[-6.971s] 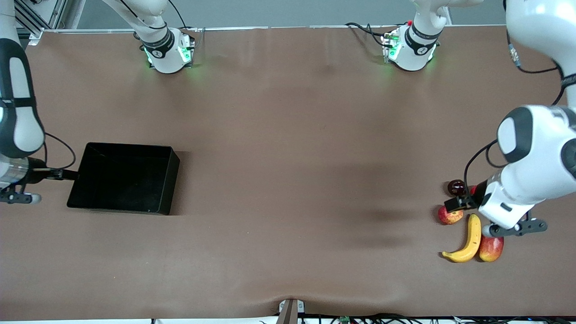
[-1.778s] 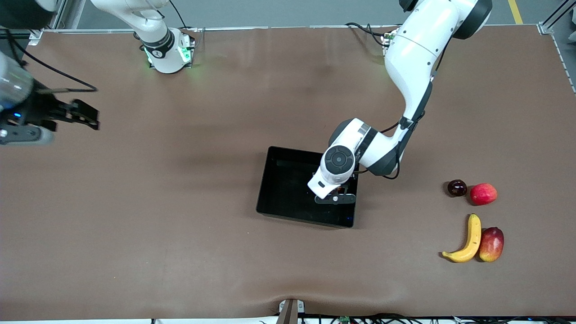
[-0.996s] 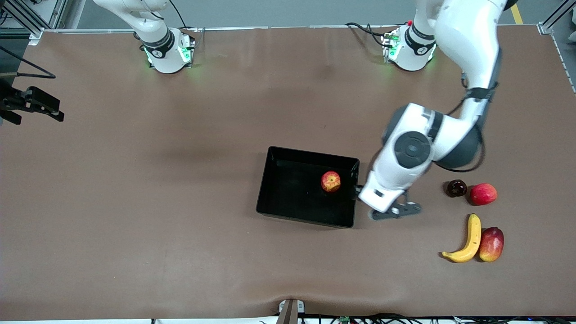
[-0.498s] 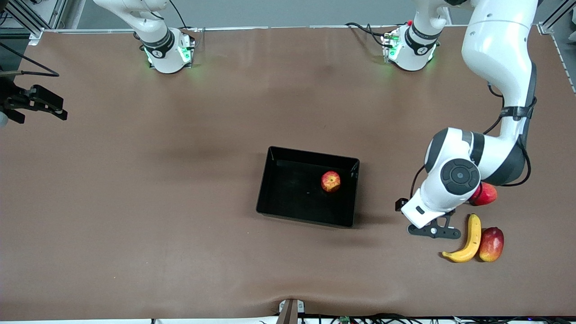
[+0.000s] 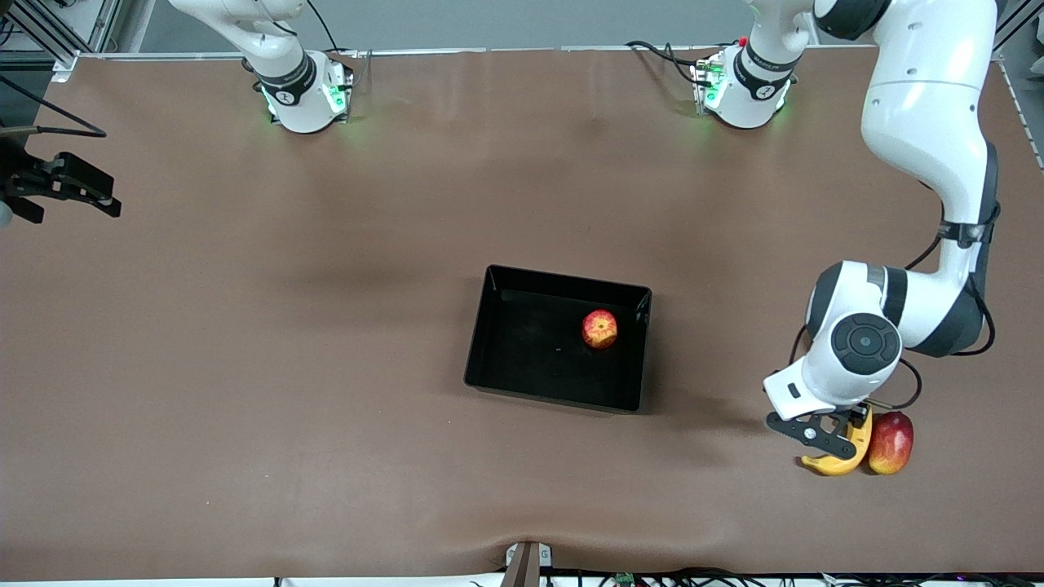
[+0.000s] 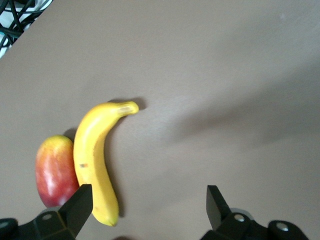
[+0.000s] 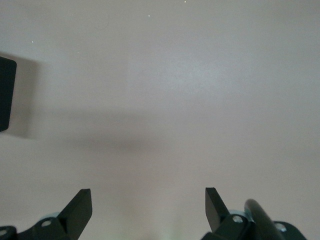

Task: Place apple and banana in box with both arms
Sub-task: 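Move the left gripper back over the yellow banana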

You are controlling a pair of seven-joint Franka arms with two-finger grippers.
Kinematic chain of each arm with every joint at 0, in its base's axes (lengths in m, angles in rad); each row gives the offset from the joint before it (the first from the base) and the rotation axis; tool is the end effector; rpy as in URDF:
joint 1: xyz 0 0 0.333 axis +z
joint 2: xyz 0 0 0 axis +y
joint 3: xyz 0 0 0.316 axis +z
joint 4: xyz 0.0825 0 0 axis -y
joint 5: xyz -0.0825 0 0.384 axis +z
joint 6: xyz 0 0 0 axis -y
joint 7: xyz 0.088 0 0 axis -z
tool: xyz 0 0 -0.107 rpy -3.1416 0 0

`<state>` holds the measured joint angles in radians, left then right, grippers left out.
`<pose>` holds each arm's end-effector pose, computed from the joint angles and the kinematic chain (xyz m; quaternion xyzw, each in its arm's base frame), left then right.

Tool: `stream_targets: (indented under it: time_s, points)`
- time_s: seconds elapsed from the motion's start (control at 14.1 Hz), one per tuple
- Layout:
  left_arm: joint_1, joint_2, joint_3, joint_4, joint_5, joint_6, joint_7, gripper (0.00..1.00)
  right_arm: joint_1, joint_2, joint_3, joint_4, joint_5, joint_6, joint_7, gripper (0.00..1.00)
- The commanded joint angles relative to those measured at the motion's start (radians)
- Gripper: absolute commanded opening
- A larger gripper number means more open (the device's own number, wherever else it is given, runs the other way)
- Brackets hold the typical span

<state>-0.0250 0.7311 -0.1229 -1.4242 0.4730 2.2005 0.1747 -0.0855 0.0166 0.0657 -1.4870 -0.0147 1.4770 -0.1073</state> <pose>0.7295 -0.0746 0.2720 -0.9494 0.2729 -0.0248 0.1535 0.5503 -0.0129 0.6464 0.9990 0.0431 -0.0137 0.0059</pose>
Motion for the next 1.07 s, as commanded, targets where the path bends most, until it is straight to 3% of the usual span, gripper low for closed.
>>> stream_targets:
  time_s: [0.0,0.36,0.78,1.0]
  points:
    - [0.020,0.034,-0.004,0.001,0.056,0.083,0.133,1.00,-0.008,-0.026,0.002,-0.026,0.022,0.006,-0.005,1.00]
    - [0.118,0.102,-0.007,0.002,0.041,0.307,0.458,1.00,-0.011,-0.026,0.002,-0.026,0.022,0.002,-0.003,1.00]
    - [0.174,0.165,-0.007,0.027,0.041,0.390,0.531,1.00,-0.014,-0.024,-0.001,-0.026,0.029,-0.003,0.001,1.00]
    - [0.183,0.191,-0.007,0.054,0.039,0.412,0.585,0.95,-0.014,-0.024,-0.003,-0.026,0.029,-0.003,0.001,1.00]
